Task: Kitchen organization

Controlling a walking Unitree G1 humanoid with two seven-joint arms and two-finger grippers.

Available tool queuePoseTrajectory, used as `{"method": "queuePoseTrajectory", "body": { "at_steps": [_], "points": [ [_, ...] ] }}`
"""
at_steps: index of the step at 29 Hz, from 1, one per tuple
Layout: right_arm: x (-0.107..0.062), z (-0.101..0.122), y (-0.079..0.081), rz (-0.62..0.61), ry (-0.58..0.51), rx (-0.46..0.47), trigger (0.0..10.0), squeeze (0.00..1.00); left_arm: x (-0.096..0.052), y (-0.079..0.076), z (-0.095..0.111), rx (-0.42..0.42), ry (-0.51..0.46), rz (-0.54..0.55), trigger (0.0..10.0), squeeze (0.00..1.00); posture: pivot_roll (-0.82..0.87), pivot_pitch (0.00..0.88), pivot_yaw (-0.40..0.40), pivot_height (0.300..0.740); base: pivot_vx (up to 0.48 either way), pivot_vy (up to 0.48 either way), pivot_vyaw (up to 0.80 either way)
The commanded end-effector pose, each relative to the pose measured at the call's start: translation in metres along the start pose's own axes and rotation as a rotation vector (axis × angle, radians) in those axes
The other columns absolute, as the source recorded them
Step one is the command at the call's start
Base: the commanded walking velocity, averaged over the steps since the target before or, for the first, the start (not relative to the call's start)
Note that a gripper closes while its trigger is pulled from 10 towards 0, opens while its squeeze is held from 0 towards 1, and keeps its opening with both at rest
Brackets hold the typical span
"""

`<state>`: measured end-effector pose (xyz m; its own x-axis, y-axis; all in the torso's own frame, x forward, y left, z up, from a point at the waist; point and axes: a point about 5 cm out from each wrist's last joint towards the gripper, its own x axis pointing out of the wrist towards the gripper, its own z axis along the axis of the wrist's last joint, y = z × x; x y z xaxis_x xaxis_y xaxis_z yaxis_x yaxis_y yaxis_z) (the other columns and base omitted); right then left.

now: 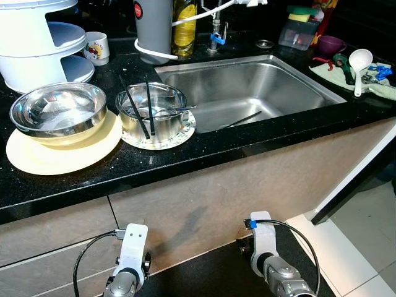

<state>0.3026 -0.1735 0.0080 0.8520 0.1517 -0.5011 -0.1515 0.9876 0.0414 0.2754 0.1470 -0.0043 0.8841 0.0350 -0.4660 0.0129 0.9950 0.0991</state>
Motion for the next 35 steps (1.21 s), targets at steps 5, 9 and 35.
{"method": "queuePoseTrajectory", "body": {
  "at_steps": [5, 9, 35],
  "points": [
    [-0.0015, -0.0066, -0.0014, -0.01, 0.016, 0.015, 10.0, 0.0, -0.003, -0.0023, -0.0042, 0.011, 0.019, -0.004, 10.0, 0.0, -0.07, 0.143, -0.062, 0.74, 0.0, 0.0, 0.0],
    [-0.0013, -0.0067, -0.0011, -0.01, 0.017, 0.017, 10.0, 0.0, -0.0031, -0.002, -0.0033, 0.012, 0.017, -0.003, 10.0, 0.0, -0.07, 0.15, -0.065, 0.74, 0.0, 0.0, 0.0],
    [0.0002, -0.0038, -0.0082, -0.043, 0.064, 0.015, 10.0, 0.0, 0.0031, -0.0051, 0.0008, -0.006, 0.031, -0.019, 10.0, 0.0, -0.16, 0.178, -0.095, 0.74, 0.0, 0.0, 0.0]
  ]
}}
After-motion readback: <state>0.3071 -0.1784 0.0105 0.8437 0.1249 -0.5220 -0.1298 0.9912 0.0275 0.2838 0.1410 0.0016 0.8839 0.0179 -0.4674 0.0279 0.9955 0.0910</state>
